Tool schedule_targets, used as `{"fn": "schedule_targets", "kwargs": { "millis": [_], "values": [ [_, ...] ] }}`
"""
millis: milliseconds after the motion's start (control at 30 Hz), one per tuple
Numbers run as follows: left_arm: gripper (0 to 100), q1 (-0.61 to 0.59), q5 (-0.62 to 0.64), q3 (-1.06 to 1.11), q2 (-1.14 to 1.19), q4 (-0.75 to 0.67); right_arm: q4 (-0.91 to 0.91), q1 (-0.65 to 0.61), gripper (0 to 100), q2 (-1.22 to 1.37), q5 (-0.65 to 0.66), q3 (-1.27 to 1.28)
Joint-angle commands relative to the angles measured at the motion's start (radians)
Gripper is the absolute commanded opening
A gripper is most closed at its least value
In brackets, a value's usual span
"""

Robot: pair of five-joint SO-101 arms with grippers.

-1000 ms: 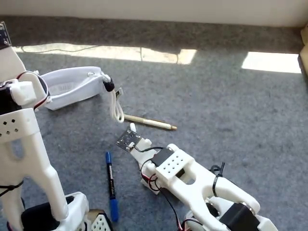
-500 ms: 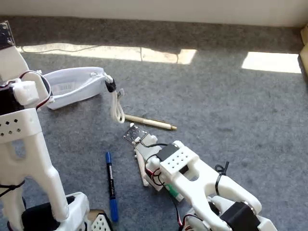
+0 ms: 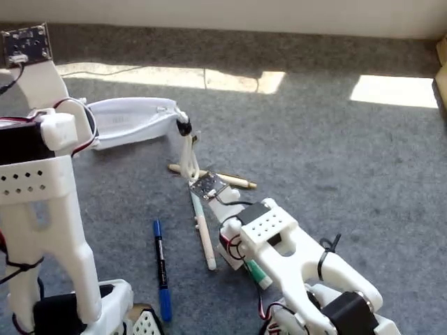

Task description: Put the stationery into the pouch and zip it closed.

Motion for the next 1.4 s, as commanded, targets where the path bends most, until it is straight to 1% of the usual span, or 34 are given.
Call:
{"fn": "schedule_targets", "kwargs": {
  "millis": [0, 100, 233, 400, 533, 667, 833, 1000, 1200, 1367],
  "values": [
    [1, 0.090, 0.009, -0.097, -0.027, 0.015, 0.004, 0.031, 4.1, 0.008, 0.008, -0.056],
    [1, 0.120, 0.009, -0.099, -0.025, 0.015, 0.082, 0.030, 4.1, 0.008, 0.008, -0.064],
    [1, 0.124, 0.009, -0.093, -0.025, 0.012, 0.153, 0.030, 4.1, -0.042, 0.008, -0.107],
    [1, 0.124, 0.011, -0.090, -0.015, 0.008, 0.196, 0.031, 4.1, -0.236, 0.002, -0.113],
    [1, 0.122, 0.011, -0.097, 0.041, 0.014, 0.219, 0.031, 4.0, -0.432, 0.002, -0.111],
    [1, 0.117, 0.011, -0.099, 0.082, 0.014, 0.211, 0.031, 4.0, -0.607, 0.002, -0.111],
    [1, 0.117, 0.011, -0.093, 0.084, 0.015, 0.209, 0.030, 4.0, -0.737, 0.002, -0.120],
    [1, 0.117, 0.011, -0.091, 0.084, 0.015, 0.188, 0.025, 4.0, -0.779, -0.002, -0.150],
    [1, 0.117, 0.011, -0.091, 0.084, 0.015, 0.116, 0.019, 4.0, -0.779, -0.095, -0.259],
    [1, 0.117, 0.011, -0.090, 0.084, 0.015, 0.007, -0.048, 4.0, -0.779, -0.147, -0.317]
  ]
}}
